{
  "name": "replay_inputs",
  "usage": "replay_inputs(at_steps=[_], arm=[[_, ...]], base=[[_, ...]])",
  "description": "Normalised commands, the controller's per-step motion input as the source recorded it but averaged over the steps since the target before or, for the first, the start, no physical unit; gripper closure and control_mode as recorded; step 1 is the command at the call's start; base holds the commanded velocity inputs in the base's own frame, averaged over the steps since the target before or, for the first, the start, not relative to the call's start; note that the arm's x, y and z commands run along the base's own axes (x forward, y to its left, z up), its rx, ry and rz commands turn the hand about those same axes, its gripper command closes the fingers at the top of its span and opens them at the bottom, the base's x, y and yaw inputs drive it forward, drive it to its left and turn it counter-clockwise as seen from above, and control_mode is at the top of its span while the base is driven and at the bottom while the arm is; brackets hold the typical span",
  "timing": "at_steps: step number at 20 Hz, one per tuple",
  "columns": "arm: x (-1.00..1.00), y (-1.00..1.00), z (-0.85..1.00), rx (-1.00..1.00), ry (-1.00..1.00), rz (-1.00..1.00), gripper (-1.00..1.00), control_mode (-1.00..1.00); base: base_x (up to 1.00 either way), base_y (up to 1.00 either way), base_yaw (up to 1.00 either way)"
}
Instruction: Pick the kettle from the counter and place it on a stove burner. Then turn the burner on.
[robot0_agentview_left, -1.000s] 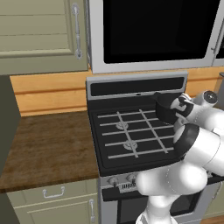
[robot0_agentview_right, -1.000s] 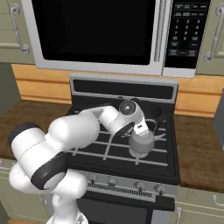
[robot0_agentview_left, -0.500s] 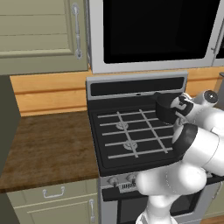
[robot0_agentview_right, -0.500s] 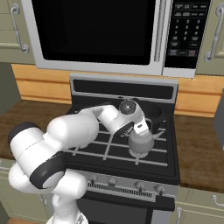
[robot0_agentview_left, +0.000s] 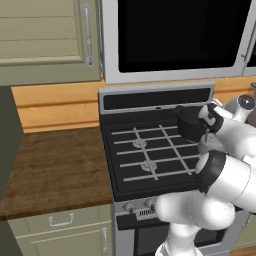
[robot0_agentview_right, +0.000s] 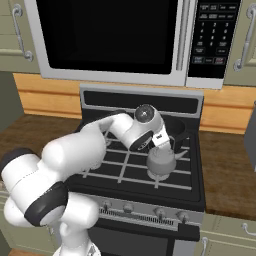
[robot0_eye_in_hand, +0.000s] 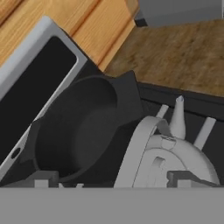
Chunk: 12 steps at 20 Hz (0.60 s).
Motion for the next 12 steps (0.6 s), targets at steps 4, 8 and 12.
replay_inputs(at_steps=[4,8,12], arm=[[-0.74,-0.2,0.12,0.0,-0.02,0.03,-1.0,-1.0],[-0.83,-0.34,0.0,0.0,-0.17,0.24,-1.0,-1.0],[-0.96,-0.5,0.0,-0.06,-0.19,0.36,-1.0,-1.0]], base=[[0.0,0.0,0.0],[0.0,0.0,0.0],[0.0,0.0,0.0]])
